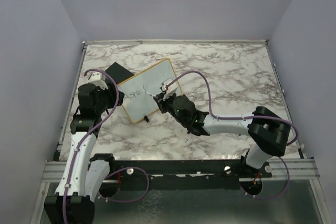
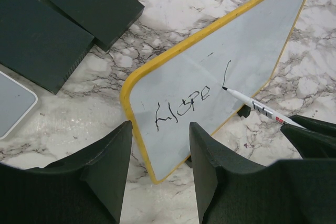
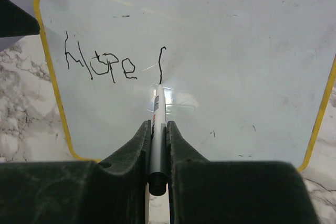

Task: Write a sentence on the whiteboard

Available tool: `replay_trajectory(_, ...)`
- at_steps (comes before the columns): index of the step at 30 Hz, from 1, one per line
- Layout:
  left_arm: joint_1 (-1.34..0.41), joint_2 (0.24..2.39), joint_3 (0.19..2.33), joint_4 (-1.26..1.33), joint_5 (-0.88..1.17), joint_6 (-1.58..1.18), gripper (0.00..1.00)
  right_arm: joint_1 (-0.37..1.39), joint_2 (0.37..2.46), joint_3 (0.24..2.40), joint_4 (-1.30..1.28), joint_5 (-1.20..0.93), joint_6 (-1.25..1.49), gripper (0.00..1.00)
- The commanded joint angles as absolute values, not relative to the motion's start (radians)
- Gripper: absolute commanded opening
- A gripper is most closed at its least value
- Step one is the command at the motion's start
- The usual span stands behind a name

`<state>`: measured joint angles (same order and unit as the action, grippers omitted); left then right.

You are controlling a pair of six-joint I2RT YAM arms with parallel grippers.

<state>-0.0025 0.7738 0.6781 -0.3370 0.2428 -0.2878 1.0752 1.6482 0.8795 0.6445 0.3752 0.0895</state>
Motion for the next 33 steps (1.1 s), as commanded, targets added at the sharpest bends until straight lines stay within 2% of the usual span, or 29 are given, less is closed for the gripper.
replay_trajectory(1, -0.009, 0.755, 0.667, -0.314, 0.259, -0.289, 0.5, 1.088, 1.626, 0.862, 0.608, 0.406, 0.098, 0.0)
replay_trajectory(16, -0.009, 0.753, 0.667, -0.314, 0.259, -0.289, 0.5, 1.101, 1.531, 0.861, 0.599, 0.403, 0.081, 0.0)
replay_trajectory(33, -0.009, 0.755, 0.668, -0.313, 0.257, -0.289, 0.49, 1.1, 1.643, 0.938, 0.611, 0.378, 0.077, 0.0)
